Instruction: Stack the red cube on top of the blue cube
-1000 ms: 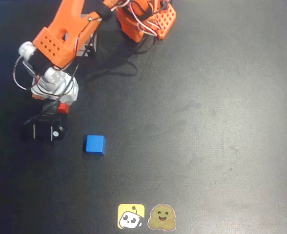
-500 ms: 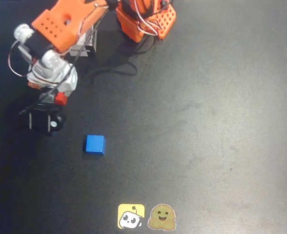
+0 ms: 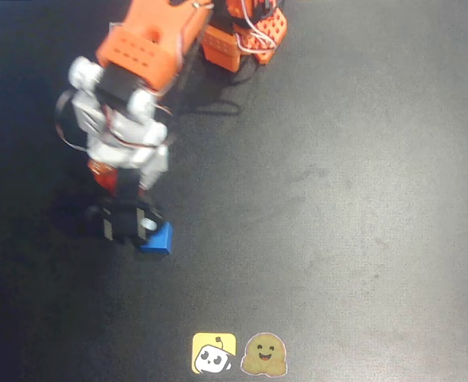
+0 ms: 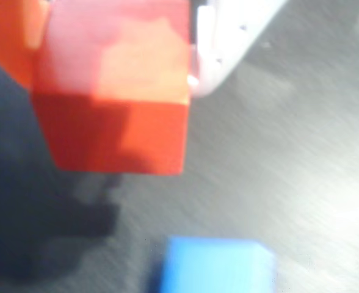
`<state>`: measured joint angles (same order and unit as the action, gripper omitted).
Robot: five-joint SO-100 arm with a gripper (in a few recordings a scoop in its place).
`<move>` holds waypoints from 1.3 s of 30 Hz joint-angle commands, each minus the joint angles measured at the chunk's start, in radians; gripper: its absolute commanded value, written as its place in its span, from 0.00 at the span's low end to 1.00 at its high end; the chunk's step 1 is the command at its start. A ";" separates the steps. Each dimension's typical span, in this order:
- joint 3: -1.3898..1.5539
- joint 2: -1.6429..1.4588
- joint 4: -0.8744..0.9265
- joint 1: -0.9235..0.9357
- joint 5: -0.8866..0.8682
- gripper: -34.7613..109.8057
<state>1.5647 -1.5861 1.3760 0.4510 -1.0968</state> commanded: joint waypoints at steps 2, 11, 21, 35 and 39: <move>-0.026 -0.049 -0.034 -0.057 -0.044 0.24; -0.012 -0.008 -0.094 -0.094 -0.071 0.24; -0.018 0.061 -0.153 -0.098 -0.086 0.24; -0.015 0.127 -0.221 -0.118 -0.086 0.24; -0.014 0.130 -0.241 -0.129 -0.080 0.24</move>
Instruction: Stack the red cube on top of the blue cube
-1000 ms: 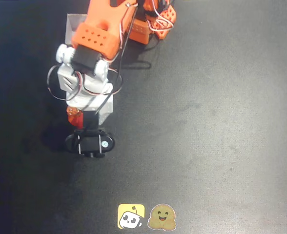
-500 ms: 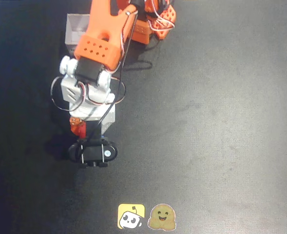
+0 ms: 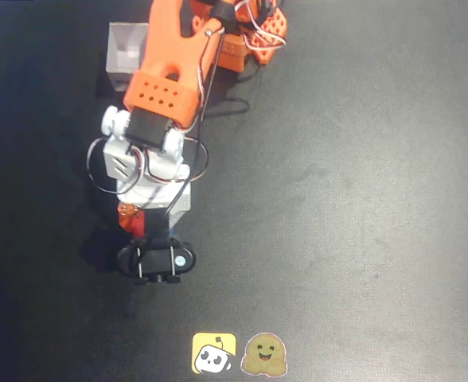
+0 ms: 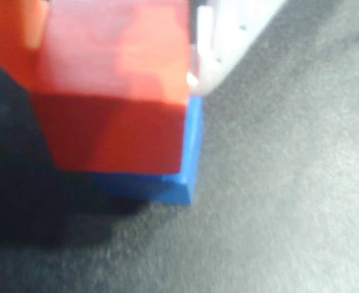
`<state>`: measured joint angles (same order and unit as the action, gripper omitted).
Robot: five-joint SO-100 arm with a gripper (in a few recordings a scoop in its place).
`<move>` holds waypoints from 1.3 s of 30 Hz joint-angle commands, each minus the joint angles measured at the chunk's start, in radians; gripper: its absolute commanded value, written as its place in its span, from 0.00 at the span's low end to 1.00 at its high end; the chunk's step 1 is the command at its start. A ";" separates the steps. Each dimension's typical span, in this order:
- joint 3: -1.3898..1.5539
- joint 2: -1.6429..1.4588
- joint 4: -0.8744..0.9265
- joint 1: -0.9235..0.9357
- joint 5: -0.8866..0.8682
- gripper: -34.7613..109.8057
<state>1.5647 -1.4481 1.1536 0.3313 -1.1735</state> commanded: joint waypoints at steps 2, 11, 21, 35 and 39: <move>-0.021 -0.006 -0.021 -0.012 0.011 0.24; -0.023 -0.006 -0.063 -0.015 0.104 0.24; -0.023 -0.006 0.021 -0.006 -0.046 0.24; -0.034 0.034 0.006 -0.002 -0.117 0.24; -0.034 0.041 -0.002 -0.002 -0.117 0.24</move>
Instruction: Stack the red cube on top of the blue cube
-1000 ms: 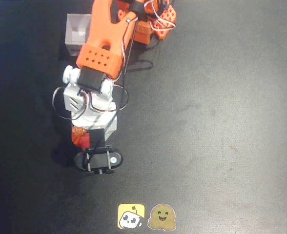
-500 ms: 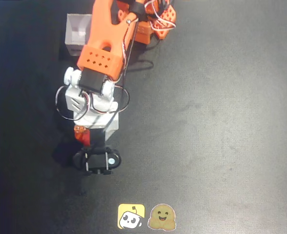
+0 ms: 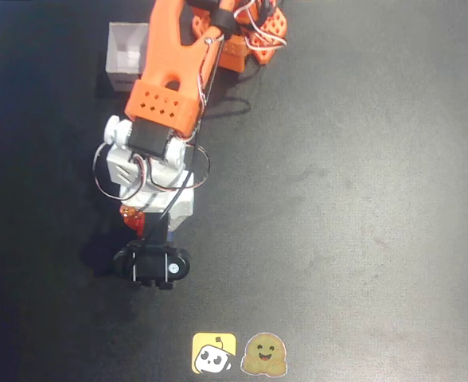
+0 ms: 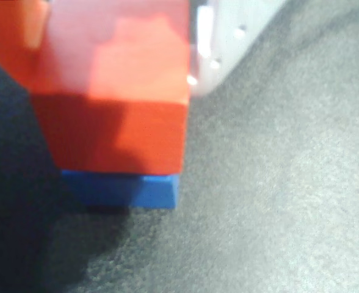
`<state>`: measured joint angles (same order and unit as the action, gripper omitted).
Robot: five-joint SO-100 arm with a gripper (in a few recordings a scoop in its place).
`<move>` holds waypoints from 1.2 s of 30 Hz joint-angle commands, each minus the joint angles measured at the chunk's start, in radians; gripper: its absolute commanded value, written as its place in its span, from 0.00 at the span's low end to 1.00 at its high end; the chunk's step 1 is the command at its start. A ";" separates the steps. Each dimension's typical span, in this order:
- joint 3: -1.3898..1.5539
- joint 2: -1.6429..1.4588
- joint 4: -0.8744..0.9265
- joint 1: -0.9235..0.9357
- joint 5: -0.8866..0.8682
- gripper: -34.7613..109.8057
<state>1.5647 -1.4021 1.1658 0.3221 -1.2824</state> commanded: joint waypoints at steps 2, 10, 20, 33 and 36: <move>-0.034 -0.002 -0.018 0.008 -0.008 0.24; -0.034 0.014 -0.031 0.014 -0.017 0.25; -0.025 0.025 -0.037 0.015 -0.048 0.31; -0.021 0.028 -0.035 0.015 -0.051 0.42; -0.021 0.025 -0.035 0.015 -0.051 0.42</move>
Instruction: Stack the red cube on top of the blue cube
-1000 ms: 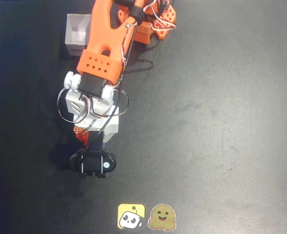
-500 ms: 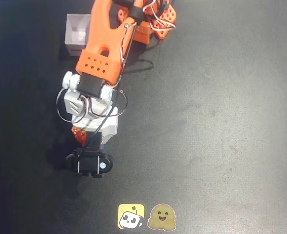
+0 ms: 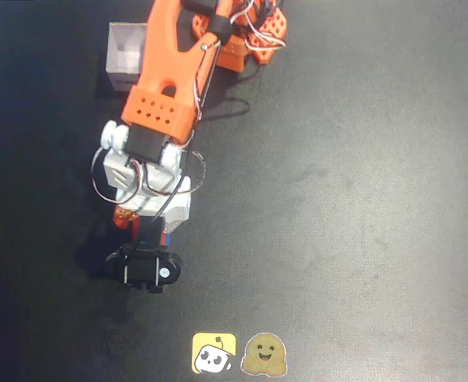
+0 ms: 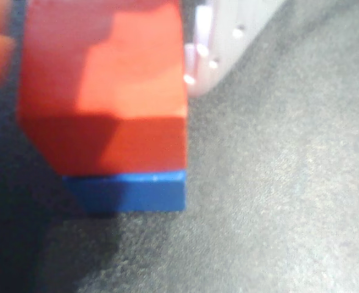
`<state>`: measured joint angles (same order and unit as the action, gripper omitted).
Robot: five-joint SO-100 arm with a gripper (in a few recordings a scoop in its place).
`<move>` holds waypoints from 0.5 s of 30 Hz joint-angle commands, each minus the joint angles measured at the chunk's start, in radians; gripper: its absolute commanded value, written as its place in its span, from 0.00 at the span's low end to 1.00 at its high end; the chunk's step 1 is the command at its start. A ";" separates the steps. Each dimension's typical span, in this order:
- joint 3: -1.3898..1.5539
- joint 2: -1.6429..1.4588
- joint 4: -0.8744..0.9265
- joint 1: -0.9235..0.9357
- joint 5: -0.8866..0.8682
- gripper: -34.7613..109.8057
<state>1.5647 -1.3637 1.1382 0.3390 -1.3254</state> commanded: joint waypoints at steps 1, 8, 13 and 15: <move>-0.023 -0.018 -0.006 -0.002 -0.008 0.42; -0.032 -0.144 0.002 -0.025 -0.006 0.42; 0.054 -0.425 0.011 -0.074 -0.008 0.43; 0.133 -0.554 0.011 -0.086 -0.021 0.43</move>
<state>1.6398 -1.7196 1.1459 0.2684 -1.3330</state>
